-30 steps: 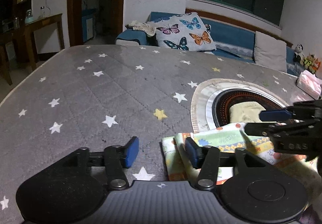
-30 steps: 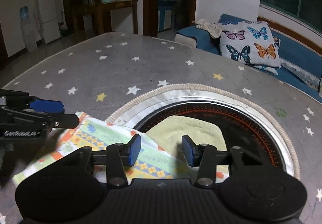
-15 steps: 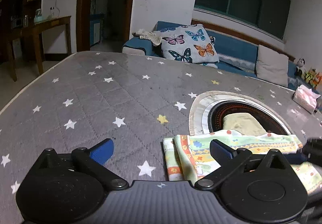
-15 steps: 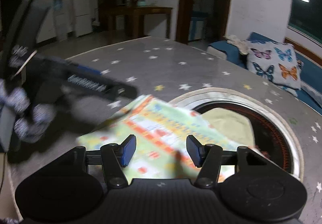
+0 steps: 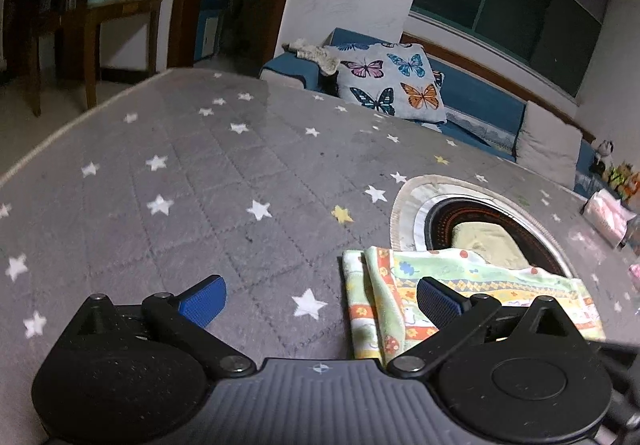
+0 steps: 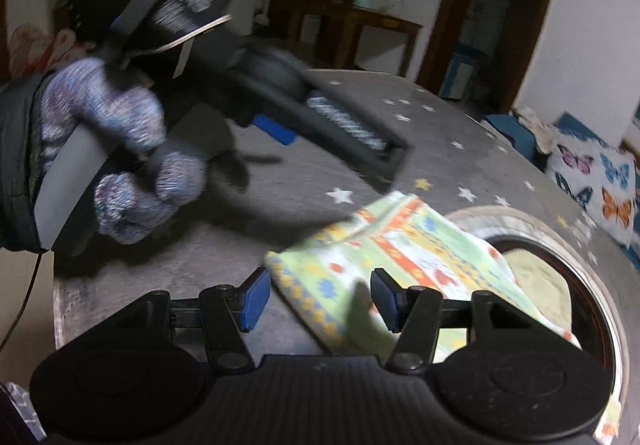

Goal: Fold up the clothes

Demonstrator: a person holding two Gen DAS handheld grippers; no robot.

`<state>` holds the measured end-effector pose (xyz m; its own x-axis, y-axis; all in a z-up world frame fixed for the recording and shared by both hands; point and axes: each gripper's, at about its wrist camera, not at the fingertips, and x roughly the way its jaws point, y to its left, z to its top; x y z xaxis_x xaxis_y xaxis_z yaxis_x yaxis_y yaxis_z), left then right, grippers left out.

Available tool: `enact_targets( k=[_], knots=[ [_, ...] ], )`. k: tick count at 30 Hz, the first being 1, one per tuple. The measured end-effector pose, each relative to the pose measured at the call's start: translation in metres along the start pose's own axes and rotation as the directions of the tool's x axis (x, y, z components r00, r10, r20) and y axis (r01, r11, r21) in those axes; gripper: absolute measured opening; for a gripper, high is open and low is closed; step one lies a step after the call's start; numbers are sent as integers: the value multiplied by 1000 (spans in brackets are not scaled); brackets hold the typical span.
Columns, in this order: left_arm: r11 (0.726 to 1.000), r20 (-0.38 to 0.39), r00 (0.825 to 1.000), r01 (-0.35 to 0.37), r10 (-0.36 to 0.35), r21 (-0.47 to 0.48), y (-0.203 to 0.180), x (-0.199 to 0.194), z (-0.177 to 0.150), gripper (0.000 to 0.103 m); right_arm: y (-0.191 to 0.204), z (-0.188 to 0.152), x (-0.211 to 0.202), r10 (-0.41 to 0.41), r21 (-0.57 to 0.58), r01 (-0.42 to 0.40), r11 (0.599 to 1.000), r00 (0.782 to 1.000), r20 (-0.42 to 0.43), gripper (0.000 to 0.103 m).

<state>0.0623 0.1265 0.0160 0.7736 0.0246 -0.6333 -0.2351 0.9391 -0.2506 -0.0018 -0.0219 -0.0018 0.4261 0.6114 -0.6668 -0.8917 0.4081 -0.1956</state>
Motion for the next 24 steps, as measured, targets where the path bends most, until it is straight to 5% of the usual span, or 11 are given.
enact_targets(
  k=[6,11,24],
  knots=[
    [995,-43,997,63,-67,-83,5,5,1,102,17,1,11,-25,-66,24,998,1000,-13,44],
    [990,-54,995,74,-81,-120,6,5,2,102,11,2,10,-28,-36,27,999,1000,-13,15],
    [940,-104,972,171,-210,-295,7,7,-1,102,-14,9,-29,-13,106,3,994,996,86,10]
  ],
)
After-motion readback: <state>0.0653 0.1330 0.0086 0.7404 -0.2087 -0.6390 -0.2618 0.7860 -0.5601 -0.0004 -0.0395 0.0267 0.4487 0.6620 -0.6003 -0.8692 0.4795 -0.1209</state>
